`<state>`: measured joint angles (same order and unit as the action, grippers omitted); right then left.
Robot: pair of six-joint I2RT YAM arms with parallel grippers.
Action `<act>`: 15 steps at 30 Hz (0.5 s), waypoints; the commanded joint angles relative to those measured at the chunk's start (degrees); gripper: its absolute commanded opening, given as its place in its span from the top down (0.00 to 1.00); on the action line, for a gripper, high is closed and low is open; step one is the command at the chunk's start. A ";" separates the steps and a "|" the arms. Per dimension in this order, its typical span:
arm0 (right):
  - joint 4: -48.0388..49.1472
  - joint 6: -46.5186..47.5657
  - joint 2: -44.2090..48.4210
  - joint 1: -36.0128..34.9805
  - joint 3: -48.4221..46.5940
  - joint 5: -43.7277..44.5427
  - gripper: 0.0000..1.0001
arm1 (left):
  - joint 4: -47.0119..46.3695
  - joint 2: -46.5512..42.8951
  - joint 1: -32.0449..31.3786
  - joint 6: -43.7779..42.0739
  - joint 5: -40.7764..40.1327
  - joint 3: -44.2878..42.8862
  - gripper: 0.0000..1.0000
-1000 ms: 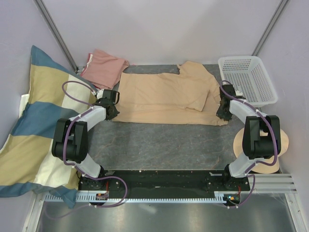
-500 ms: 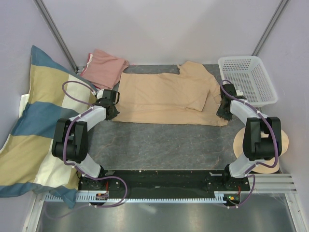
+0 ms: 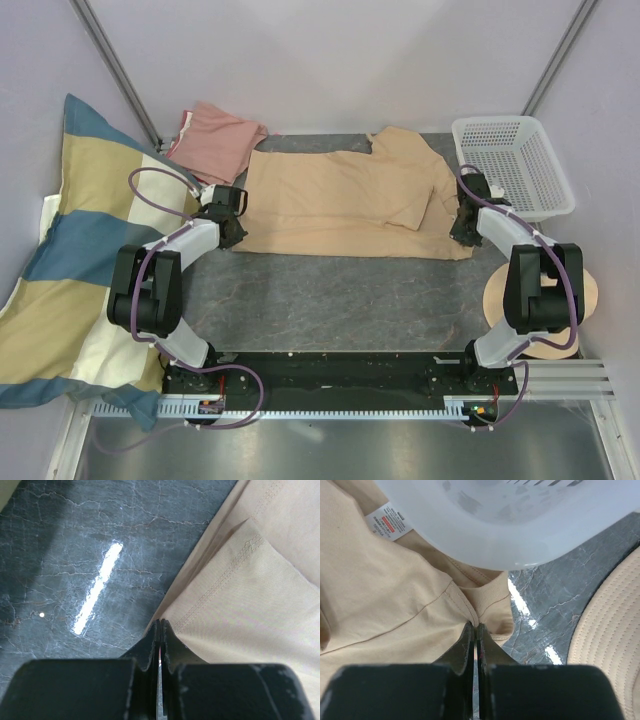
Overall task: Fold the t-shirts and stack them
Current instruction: Fold the flattened tshirt in 1/3 of the way
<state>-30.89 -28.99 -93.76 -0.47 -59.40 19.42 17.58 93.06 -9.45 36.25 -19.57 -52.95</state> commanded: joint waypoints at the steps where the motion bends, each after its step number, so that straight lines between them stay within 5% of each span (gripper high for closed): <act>1: -0.22 -1.15 3.58 0.29 0.68 2.20 1.00 | 1.31 -1.82 0.22 1.63 -3.10 0.48 0.98; 15: -4.26 -1.15 9.73 3.02 2.44 2.99 1.00 | 4.12 -5.34 0.40 2.25 -3.89 1.71 0.98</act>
<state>-32.86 -30.20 -86.48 1.39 -57.58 19.53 19.97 90.32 -9.45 37.04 -20.05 -51.75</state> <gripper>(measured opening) 0.011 0.022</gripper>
